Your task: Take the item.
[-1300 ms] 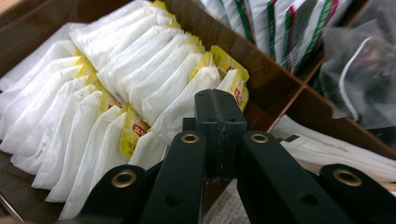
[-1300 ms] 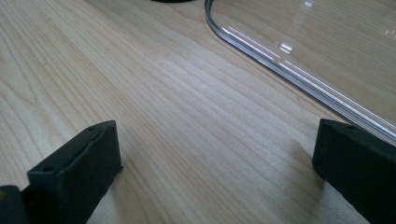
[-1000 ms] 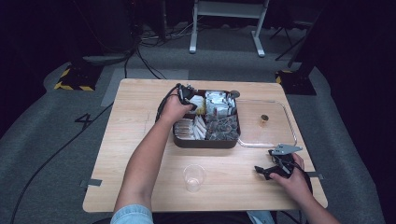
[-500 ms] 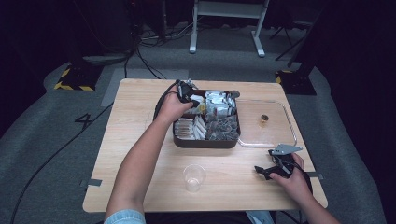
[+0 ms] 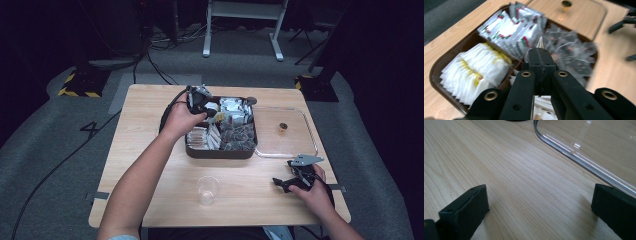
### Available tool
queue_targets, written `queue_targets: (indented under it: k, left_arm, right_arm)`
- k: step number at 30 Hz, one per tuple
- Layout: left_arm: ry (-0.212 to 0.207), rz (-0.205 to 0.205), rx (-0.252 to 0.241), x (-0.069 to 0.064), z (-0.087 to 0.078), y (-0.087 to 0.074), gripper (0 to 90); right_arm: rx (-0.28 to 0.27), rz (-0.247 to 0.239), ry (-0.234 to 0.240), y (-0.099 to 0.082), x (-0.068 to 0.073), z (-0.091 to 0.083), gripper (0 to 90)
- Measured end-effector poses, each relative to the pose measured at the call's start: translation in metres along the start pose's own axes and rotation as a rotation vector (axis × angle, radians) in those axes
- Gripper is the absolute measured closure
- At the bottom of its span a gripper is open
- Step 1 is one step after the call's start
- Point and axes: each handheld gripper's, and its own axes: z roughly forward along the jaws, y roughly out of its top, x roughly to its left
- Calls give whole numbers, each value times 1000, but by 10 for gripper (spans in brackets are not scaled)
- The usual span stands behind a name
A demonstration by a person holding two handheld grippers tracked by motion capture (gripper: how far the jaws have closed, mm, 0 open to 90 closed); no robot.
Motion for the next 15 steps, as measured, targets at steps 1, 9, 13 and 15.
queue_targets:
  k: [1,9,13,15]
  left_arm:
    - [0,0,0,0,0,0,900]
    - [-49,42,-45,-31,-26,-5,900]
    - [-64,48,-50,-46,-39,-12,900]
    - [-64,56,-46,-53,-45,-17,900]
  right_arm:
    - [0,0,0,0,0,0,11]
    - [0,0,0,0,0,0,11]
    - [0,0,0,0,0,0,11]
    - [0,0,0,0,0,0,10]
